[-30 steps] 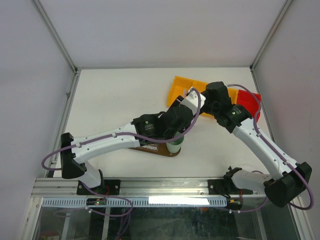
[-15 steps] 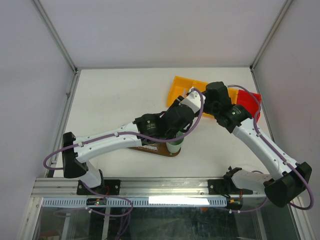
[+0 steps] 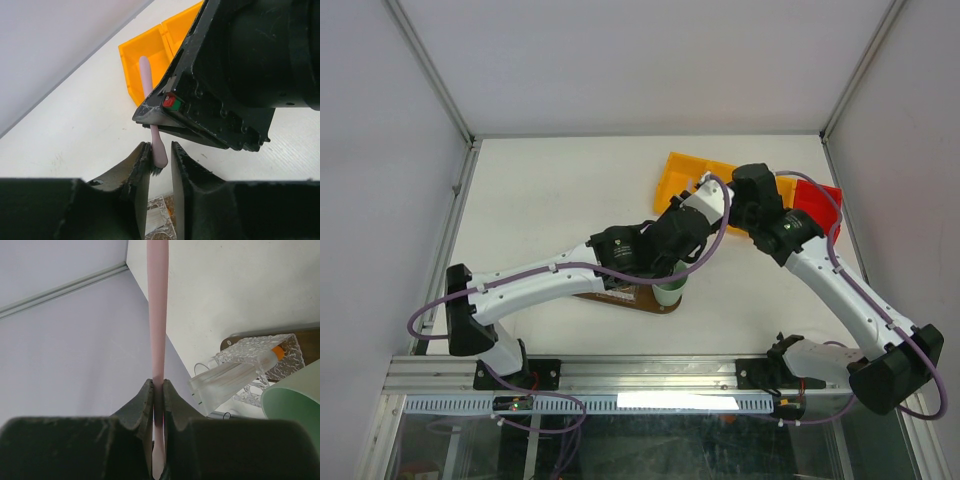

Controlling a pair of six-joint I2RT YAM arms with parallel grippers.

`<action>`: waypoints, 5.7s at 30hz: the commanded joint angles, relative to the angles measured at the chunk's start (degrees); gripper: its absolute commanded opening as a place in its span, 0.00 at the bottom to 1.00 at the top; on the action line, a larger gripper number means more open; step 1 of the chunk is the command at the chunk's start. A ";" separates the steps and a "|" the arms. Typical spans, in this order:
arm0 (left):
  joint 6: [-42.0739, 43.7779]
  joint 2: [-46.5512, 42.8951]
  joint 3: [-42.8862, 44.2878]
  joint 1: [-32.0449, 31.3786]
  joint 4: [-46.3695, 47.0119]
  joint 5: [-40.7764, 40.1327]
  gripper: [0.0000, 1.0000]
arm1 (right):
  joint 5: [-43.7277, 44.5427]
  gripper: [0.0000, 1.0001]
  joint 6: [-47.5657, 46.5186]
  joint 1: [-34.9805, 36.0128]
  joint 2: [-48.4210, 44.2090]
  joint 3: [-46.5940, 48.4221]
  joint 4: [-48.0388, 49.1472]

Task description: Prepare toiletry sets of a toothbrush and toothpaste on the tray

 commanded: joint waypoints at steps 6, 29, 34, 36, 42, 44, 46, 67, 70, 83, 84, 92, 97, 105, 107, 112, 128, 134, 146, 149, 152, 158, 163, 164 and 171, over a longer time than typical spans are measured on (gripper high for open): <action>2.14 1.56 2.76 -0.93 2.34 -2.95 0.31 | 0.29 0.00 1.48 0.17 -2.62 0.25 3.81; -20.84 -14.43 -0.95 -0.87 -7.30 2.76 0.00 | 13.37 0.92 -41.99 -0.13 -17.94 -3.95 10.44; -28.45 -17.98 -1.89 -0.82 -12.74 5.63 0.00 | 6.83 0.99 -61.88 -0.10 -23.52 -4.92 12.16; -30.94 -19.62 -2.87 -0.77 -13.69 8.07 0.00 | -1.92 0.99 -71.47 -0.09 -23.63 -5.15 14.03; -34.37 -21.42 -3.23 -0.64 -17.05 13.68 0.00 | -31.02 0.95 -93.02 0.01 -20.65 -8.06 16.28; -35.35 -21.53 -3.06 -0.52 -18.33 14.22 0.00 | -35.63 0.90 -98.60 0.03 -21.28 -11.25 19.34; -36.21 -21.98 -3.48 -0.53 -18.59 15.32 0.00 | -38.27 0.90 -103.42 0.09 -22.15 -14.94 22.92; -36.98 -21.90 -4.13 -0.27 -18.90 22.58 0.00 | -46.65 0.41 -121.96 0.12 -16.81 -20.47 28.97; -37.37 -21.66 -3.23 -0.24 -18.86 22.75 0.00 | -45.98 0.32 -122.31 0.14 -16.25 -20.47 29.85; -40.60 -22.10 -3.85 0.03 -16.24 21.32 0.61 | -43.30 0.00 -124.90 0.15 -18.50 -21.44 29.91; -40.82 -22.60 -4.37 0.00 -15.78 21.08 0.67 | -43.09 0.00 -124.85 0.12 -18.69 -21.57 29.85; -40.85 -24.00 -4.18 0.02 -14.25 17.94 0.71 | -43.92 0.00 -124.79 0.17 -18.49 -21.53 28.81; -39.96 -24.57 -3.62 0.11 -13.67 15.94 0.60 | -46.08 0.00 -124.83 0.16 -17.75 -21.05 27.75; -36.69 -22.42 -2.31 0.10 -13.91 16.97 0.45 | -49.53 0.00 -125.36 0.13 -16.26 -17.82 22.80; -36.53 -22.05 -2.31 0.02 -13.86 17.50 0.40 | -49.31 0.00 -125.39 0.14 -15.99 -17.64 22.57; -37.29 -23.31 -4.27 0.11 -13.96 17.43 0.41 | -48.45 0.00 -125.34 0.12 -16.26 -17.73 22.72; -37.55 -22.82 -4.11 0.06 -16.17 17.38 0.26 | -47.99 0.00 -125.18 0.11 -16.54 -17.99 23.55; -37.63 -22.58 -4.11 0.08 -16.62 17.39 0.30 | -47.97 0.00 -124.98 0.14 -16.65 -17.99 23.99; -36.81 -21.51 -2.47 0.02 -17.39 17.74 0.04 | -47.83 0.04 -123.42 0.12 -16.93 -17.62 24.73; -37.09 -22.11 -1.57 0.09 -18.62 18.33 0.00 | -44.57 0.38 -119.69 0.17 -17.38 -16.82 25.36; -37.84 -24.06 -1.46 0.06 -20.01 19.39 0.00 | -41.38 0.96 -113.47 0.11 -18.93 -15.76 26.20; -41.12 -28.56 -0.22 0.10 -27.28 17.25 0.00 | -39.61 1.00 -103.13 0.09 -23.53 -13.38 27.52; -43.49 -31.87 1.24 0.06 -33.55 16.43 0.00 | -29.66 1.00 -94.81 0.17 -27.46 -13.48 29.45; -43.91 -32.47 1.51 0.10 -34.70 16.60 0.00 | -25.52 1.00 -92.75 0.12 -28.11 -13.61 29.82; -46.51 -34.28 3.91 0.10 -44.92 15.73 0.00 | -4.59 1.00 -86.42 0.09 -31.48 -13.45 28.13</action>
